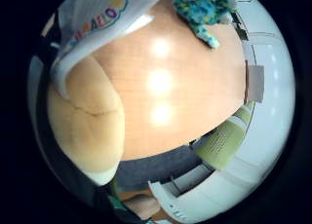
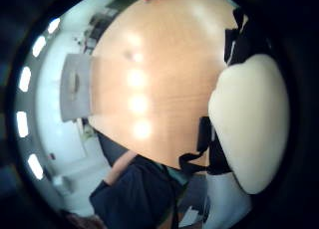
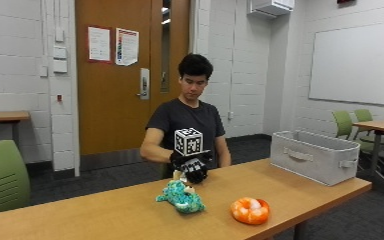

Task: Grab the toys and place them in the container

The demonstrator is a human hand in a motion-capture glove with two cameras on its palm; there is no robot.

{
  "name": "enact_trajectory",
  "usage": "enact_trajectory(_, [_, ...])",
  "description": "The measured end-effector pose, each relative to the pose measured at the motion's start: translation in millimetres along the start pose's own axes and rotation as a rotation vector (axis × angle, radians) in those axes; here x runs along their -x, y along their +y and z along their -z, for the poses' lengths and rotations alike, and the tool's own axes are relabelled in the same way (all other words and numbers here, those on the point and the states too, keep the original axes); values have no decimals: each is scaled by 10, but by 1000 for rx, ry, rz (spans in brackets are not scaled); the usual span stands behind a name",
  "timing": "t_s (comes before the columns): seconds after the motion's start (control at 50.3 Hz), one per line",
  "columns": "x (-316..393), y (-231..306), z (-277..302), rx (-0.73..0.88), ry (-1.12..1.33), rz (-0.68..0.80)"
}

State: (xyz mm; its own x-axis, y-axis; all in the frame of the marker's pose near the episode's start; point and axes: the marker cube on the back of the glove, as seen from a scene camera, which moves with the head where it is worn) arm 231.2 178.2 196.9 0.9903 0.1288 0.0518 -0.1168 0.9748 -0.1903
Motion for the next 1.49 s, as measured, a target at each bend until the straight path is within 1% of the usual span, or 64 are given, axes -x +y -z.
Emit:
enact_trajectory(0.079, [50,10,-2,-32,42,9])
enact_trajectory(0.199, [75,-101,44,-6,109,36])
enact_trajectory(0.298, [99,-161,99,-48,96,75])
enact_trajectory(0.378, [10,-212,200,-97,47,59])
enact_trajectory(0.457, [-102,-309,342,-112,42,15])
enact_trajectory(0.616, [-45,-477,817,-114,48,-29])
enact_trajectory(0.735, [222,-628,1449,-155,24,-49])
enact_trajectory(0.835, [631,-757,2060,-238,-2,-32])
enact_trajectory(0.914, [1057,-849,2475,-275,-20,-3])
enact_trajectory(1.073, [2256,-1104,3061,-317,-61,58])
enact_trajectory(1.292, [3713,-1195,3295,-351,-65,162])
enact_trajectory(1.371, [4247,-1175,3295,-374,-75,171])
enact_trajectory(1.49, [4975,-1091,3164,-358,-108,225])
